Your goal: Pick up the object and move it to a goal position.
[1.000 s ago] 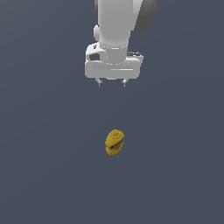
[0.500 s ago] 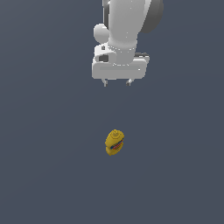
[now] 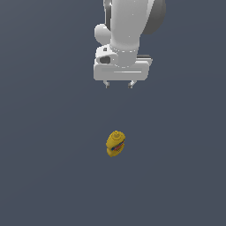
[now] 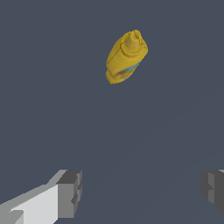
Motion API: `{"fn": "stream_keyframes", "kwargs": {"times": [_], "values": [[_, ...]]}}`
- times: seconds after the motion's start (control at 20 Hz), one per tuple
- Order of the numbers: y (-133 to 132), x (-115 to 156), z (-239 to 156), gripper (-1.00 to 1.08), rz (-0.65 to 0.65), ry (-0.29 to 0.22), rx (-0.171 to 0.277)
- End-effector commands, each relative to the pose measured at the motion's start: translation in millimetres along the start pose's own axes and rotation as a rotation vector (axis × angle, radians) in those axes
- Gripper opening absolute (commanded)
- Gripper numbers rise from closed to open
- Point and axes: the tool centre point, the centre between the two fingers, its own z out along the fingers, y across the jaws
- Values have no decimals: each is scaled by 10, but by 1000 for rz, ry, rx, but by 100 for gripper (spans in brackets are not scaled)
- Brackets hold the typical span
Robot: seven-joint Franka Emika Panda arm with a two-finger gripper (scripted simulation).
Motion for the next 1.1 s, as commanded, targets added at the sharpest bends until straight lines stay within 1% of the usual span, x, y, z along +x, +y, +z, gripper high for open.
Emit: {"fn": "stream_keyframes", "kwargs": {"times": [0.0, 0.4, 1.05], "values": [[4, 43, 10, 100, 26, 1, 3], [24, 282, 69, 100, 171, 7, 17], [83, 849, 282, 100, 528, 15, 47]]}}
